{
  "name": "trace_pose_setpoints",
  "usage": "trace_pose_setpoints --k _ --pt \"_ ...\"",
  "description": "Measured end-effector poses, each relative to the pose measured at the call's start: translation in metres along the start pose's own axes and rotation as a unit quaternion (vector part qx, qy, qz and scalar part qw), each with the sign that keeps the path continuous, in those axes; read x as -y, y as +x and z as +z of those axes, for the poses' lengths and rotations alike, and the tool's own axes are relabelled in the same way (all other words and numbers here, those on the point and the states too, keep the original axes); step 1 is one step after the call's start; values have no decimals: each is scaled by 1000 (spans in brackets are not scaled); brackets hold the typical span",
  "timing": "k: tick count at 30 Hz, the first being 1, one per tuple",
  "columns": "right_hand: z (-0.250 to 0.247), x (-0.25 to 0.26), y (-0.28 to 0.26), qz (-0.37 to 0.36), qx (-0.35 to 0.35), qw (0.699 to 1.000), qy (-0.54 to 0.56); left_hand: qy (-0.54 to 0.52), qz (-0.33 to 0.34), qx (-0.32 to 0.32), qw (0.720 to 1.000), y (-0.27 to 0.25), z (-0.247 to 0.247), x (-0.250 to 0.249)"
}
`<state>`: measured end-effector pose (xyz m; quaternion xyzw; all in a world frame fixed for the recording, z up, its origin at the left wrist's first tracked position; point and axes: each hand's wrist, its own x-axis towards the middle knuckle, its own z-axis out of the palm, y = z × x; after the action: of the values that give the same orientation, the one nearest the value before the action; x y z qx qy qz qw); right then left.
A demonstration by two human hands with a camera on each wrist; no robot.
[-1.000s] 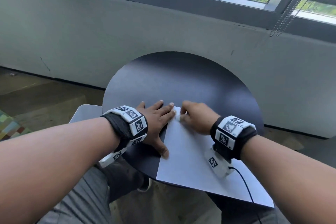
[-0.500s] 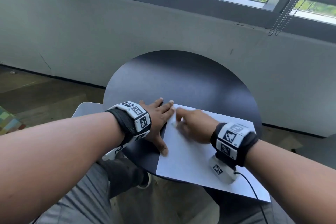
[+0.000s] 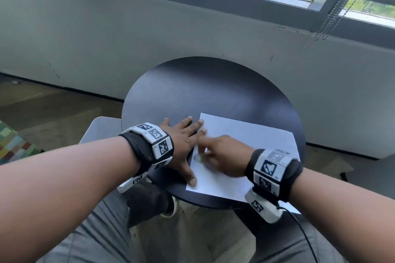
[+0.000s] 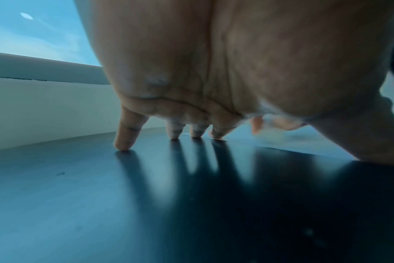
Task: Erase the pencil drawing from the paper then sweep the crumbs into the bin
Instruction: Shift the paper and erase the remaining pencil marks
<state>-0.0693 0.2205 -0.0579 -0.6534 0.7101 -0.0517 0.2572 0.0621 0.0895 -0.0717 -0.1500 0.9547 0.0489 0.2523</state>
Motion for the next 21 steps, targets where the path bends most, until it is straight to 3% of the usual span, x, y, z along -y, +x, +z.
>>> trace_pose_setpoints --k 3,5,7,9,12,14,16,19,21 --pt "2 11 -9 -65 91 993 -33 8 -4 11 1000 -1 -1 -4" --pt "-4 2 2 -24 46 998 -35 2 -6 14 1000 0 -4 -5" --pt "-7 -10 11 64 -41 997 -17 0 -12 19 1000 -2 -6 -4" --pt "-1 -10 4 70 -63 995 -38 4 -15 27 1000 -2 -8 -4" --pt "13 8 -22 -28 46 997 -47 5 -16 37 999 -3 -9 -5" --pt "11 9 -27 -36 90 995 -34 8 -16 38 999 -3 -9 -6" --pt "1 -6 -12 38 31 999 -19 8 -16 35 999 -3 -8 -5" --pt "-13 -28 4 181 -68 981 8 5 -14 32 999 -4 -9 -5" --pt "-8 -22 -3 146 -48 988 -13 2 -13 36 999 -5 -10 -4"
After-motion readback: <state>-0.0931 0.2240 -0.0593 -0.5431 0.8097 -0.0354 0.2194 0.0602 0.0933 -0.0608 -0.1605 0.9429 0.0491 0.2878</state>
